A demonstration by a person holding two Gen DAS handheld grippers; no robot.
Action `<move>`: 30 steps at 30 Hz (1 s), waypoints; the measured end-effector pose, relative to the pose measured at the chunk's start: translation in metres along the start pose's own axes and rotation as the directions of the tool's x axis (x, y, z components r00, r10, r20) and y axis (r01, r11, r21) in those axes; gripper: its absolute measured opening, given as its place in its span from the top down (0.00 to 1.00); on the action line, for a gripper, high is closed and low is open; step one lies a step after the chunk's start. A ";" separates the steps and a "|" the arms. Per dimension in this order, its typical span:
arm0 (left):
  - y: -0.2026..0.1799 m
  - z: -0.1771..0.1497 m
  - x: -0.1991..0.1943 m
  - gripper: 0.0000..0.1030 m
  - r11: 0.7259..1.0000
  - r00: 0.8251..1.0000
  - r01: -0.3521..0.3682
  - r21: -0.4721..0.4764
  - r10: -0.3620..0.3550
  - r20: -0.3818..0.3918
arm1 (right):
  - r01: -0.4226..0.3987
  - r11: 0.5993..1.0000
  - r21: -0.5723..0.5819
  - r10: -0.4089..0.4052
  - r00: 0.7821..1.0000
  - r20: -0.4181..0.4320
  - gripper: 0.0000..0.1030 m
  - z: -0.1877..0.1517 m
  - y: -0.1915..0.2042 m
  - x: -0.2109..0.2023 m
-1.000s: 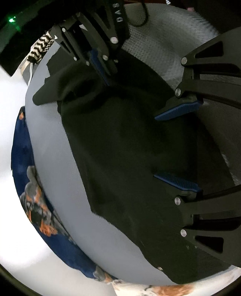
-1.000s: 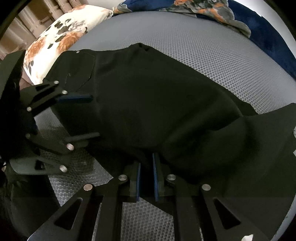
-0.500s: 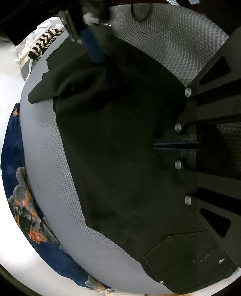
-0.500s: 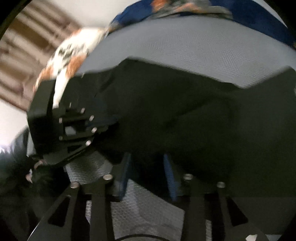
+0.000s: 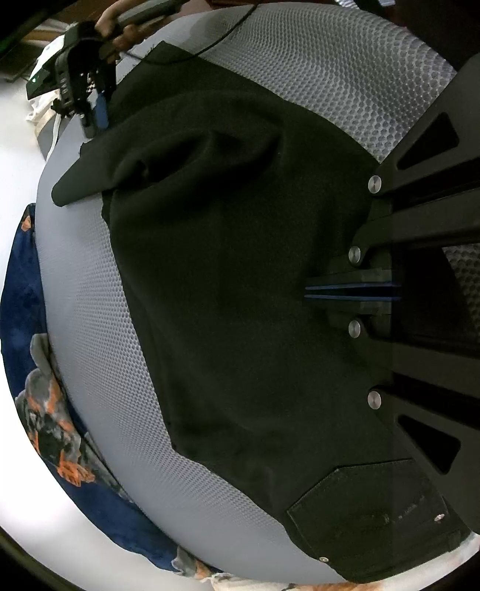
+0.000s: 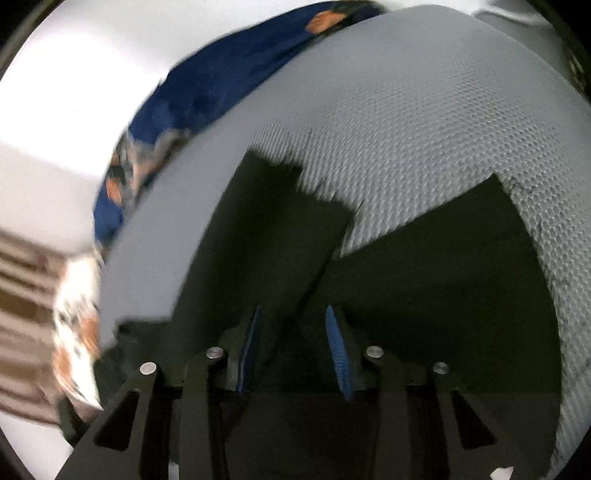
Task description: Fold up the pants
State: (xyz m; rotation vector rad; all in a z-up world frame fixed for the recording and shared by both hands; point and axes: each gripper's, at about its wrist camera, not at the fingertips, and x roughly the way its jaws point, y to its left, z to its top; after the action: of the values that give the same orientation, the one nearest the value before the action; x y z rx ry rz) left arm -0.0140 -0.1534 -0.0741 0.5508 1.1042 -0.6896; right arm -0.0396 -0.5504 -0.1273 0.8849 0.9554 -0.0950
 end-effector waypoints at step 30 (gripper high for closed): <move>-0.014 0.001 0.003 0.98 0.999 1.000 0.010 0.046 -0.011 0.010 | 0.420 0.896 0.145 -0.443 0.871 0.212 0.98 -0.111 -0.069 -0.097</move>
State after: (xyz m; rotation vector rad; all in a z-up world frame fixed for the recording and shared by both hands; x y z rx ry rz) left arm -0.0231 -0.1643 -0.0774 0.5808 1.0840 -0.7279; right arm -0.2027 -0.5471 -0.1269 0.7117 0.9109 -0.6256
